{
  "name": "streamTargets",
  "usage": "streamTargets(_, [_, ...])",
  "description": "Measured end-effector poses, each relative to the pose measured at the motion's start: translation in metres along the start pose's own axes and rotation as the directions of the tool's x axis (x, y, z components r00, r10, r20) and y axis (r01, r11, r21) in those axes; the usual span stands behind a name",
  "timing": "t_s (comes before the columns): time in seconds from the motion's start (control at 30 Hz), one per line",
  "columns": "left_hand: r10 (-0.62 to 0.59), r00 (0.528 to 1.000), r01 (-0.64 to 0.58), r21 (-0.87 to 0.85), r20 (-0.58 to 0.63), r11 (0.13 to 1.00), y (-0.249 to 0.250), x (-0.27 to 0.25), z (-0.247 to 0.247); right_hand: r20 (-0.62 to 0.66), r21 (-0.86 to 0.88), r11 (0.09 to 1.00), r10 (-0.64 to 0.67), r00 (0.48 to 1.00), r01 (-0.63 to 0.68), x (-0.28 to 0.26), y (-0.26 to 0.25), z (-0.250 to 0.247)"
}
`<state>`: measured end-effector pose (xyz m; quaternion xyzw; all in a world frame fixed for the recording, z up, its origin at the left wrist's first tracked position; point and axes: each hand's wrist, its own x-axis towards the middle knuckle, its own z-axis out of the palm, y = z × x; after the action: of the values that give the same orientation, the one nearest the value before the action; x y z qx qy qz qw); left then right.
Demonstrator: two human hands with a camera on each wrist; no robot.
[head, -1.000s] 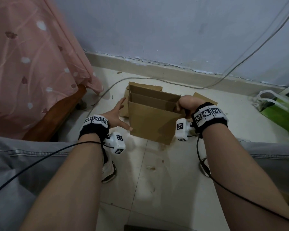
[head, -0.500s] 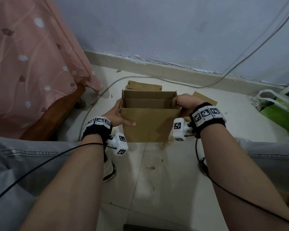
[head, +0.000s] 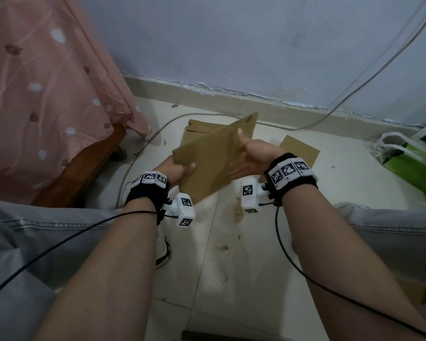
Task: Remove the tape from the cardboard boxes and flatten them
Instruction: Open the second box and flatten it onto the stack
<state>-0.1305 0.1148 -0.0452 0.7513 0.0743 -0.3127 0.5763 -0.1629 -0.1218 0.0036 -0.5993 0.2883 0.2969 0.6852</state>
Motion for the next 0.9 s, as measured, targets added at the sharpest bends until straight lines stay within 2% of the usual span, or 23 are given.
streamTargets(0.1, [0.113, 0.993, -0.116, 0.250, 0.027, 0.961, 0.008, 0.004, -0.004, 0.002, 0.197, 0.980, -0.025, 1.000, 0.025, -0.001, -0.014, 0.014])
streamTargets(0.13, [0.147, 0.989, -0.150, 0.269, 0.033, 0.951, 0.016, -0.003, -0.004, -0.027, 0.288, 0.957, -0.021, 0.999, 0.028, -0.001, -0.017, 0.012])
streamTargets(0.23, [0.247, 0.969, -0.245, 0.200, 0.018, 0.949, 0.028, -0.010, -0.008, -0.208, 0.565, 0.818, 0.016, 0.978, 0.106, 0.002, -0.018, -0.013])
streamTargets(0.3, [0.289, 0.955, -0.295, 0.123, 0.068, 0.948, 0.028, -0.010, -0.016, -0.191, 0.666, 0.737, 0.023, 0.981, 0.113, 0.003, -0.009, -0.040])
streamTargets(0.37, [0.316, 0.936, -0.332, 0.093, 0.153, 0.939, 0.022, -0.008, -0.025, -0.100, 0.707, 0.704, 0.013, 0.995, 0.062, 0.000, 0.003, -0.062])
streamTargets(0.47, [0.343, 0.915, -0.374, 0.125, 0.213, 0.919, 0.015, 0.000, -0.029, -0.153, 0.666, 0.744, 0.065, 0.986, 0.054, 0.001, 0.015, -0.078])
streamTargets(0.53, [0.353, 0.919, -0.381, 0.168, 0.174, 0.909, 0.009, 0.006, -0.027, -0.159, 0.571, 0.821, 0.097, 0.983, 0.011, 0.004, 0.020, -0.078])
streamTargets(0.57, [0.365, 0.925, -0.378, 0.200, 0.103, 0.904, 0.005, 0.011, -0.029, -0.143, 0.538, 0.843, 0.115, 0.983, -0.020, 0.006, 0.022, -0.075])
streamTargets(0.63, [0.336, 0.935, -0.310, 0.205, -0.109, 0.928, -0.004, 0.020, -0.029, -0.153, 0.496, 0.867, 0.133, 0.979, -0.040, 0.008, 0.026, -0.067])
streamTargets(0.7, [0.151, 0.934, -0.139, 0.060, -0.323, 0.988, -0.013, 0.022, -0.026, -0.165, 0.449, 0.893, 0.121, 0.979, -0.035, 0.010, 0.028, -0.058])
streamTargets(0.73, [0.016, 0.944, -0.050, -0.097, -0.329, 0.994, -0.018, 0.022, -0.023, -0.161, 0.437, 0.899, 0.106, 0.981, -0.025, 0.010, 0.029, -0.053])
streamTargets(0.77, [-0.095, 0.963, 0.033, -0.242, -0.252, 0.970, -0.022, 0.019, -0.018, -0.158, 0.439, 0.898, 0.091, 0.983, -0.012, 0.012, 0.031, -0.048])
streamTargets(0.8, [-0.158, 0.980, 0.111, -0.328, -0.118, 0.938, -0.025, 0.014, -0.011, -0.152, 0.458, 0.889, 0.077, 0.985, 0.001, 0.015, 0.033, -0.044])
streamTargets(0.87, [-0.146, 0.981, 0.182, -0.372, 0.124, 0.910, -0.028, 0.002, 0.004, -0.120, 0.498, 0.867, 0.031, 0.992, 0.033, 0.020, 0.039, -0.032])
streamTargets(0.9, [-0.127, 0.975, 0.189, -0.390, 0.180, 0.901, -0.029, 0.001, 0.010, -0.101, 0.493, 0.869, 0.009, 0.995, 0.042, 0.024, 0.043, -0.026])
